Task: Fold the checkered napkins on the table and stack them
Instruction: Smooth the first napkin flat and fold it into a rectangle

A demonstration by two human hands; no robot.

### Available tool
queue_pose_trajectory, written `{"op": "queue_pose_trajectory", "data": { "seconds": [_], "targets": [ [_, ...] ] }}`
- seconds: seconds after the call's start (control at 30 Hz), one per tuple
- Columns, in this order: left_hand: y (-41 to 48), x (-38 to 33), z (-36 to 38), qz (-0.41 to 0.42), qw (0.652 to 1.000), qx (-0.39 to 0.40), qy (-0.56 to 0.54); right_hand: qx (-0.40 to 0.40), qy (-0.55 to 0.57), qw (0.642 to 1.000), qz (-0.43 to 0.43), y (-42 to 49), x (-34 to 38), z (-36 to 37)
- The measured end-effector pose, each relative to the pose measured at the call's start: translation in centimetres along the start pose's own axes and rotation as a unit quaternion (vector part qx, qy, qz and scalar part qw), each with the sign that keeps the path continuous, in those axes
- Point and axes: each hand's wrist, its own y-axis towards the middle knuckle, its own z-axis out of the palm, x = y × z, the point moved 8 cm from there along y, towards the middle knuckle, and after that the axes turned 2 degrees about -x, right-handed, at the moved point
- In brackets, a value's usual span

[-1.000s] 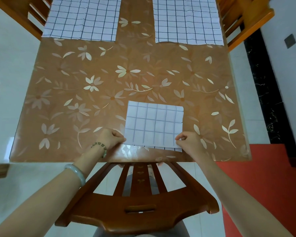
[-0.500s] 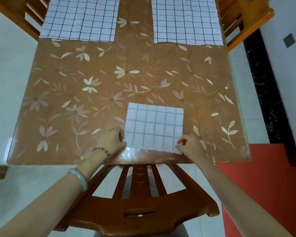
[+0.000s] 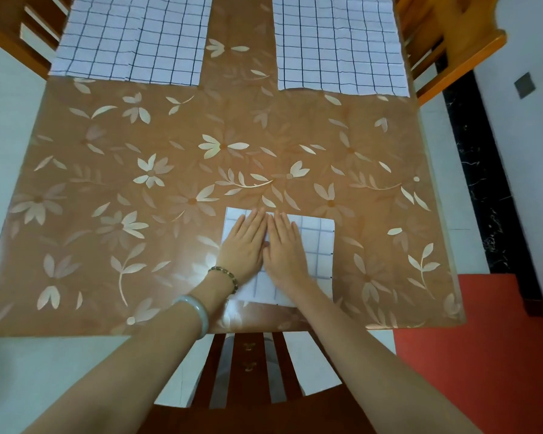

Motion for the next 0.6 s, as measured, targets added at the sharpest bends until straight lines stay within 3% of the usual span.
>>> {"op": "queue_pose_trajectory", "data": {
  "seconds": [0.17, 0.43, 0.6],
  "targets": [
    [-0.2, 0.9, 0.9, -0.041, 0.998, 0.023, 0.037, 0.026, -0.101, 0.995, -0.009, -0.1, -3.1, 1.3],
    [-1.4, 4.9, -0.1, -0.117, 0.989, 0.010, 0.085, 0.014, -0.164, 0.985, 0.059, -1.7, -9.9, -1.5],
    [-2.3, 5.2, -1.9, -0.111, 0.990, -0.028, 0.083, -0.020, -0.172, 0.984, 0.042, -1.3, -7.1, -2.4]
  ]
}}
